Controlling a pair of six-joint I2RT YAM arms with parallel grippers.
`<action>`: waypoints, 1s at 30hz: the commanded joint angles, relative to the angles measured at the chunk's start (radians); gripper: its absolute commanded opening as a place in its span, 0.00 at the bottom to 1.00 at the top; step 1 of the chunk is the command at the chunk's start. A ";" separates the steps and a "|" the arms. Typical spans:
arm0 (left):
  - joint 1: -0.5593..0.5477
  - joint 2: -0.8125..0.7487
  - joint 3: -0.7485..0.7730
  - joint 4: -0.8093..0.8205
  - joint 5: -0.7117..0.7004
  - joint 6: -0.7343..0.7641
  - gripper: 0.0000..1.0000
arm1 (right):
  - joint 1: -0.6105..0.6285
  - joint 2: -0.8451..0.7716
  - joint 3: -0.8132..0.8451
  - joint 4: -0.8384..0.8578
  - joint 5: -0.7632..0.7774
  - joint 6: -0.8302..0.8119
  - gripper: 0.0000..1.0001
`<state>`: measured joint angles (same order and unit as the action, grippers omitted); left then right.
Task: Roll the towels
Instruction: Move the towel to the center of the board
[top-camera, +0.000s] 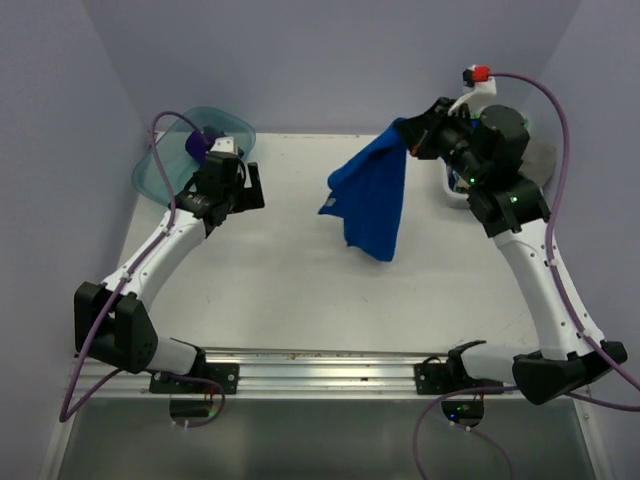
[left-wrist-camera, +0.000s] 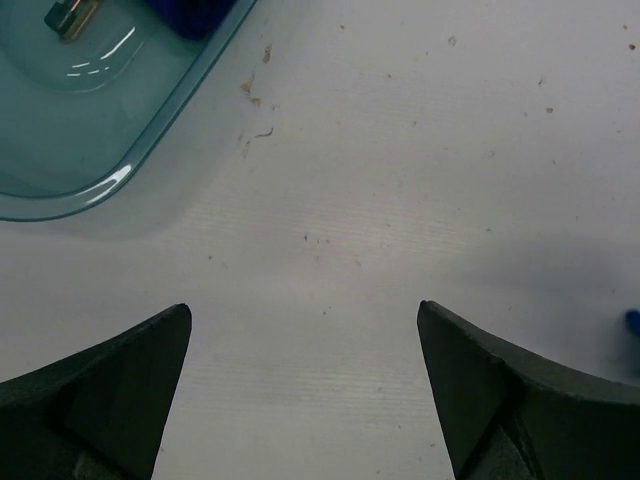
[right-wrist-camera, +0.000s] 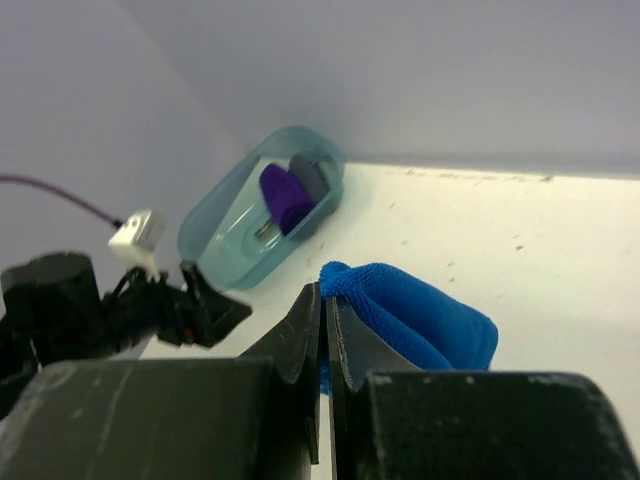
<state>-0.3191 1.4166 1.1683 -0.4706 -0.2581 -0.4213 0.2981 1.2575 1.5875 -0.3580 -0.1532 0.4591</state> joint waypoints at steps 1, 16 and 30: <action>0.000 -0.036 0.065 -0.014 0.019 0.033 1.00 | 0.105 0.042 -0.064 0.042 -0.003 -0.010 0.00; -0.021 -0.008 -0.097 0.049 0.247 -0.004 1.00 | 0.168 0.386 -0.167 -0.075 0.030 -0.019 0.68; -0.078 0.297 -0.151 0.122 0.215 -0.112 0.74 | 0.547 0.362 -0.417 -0.029 0.236 0.070 0.67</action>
<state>-0.4152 1.7020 1.0157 -0.3973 -0.0170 -0.4980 0.7910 1.6291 1.1782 -0.4107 -0.0147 0.5018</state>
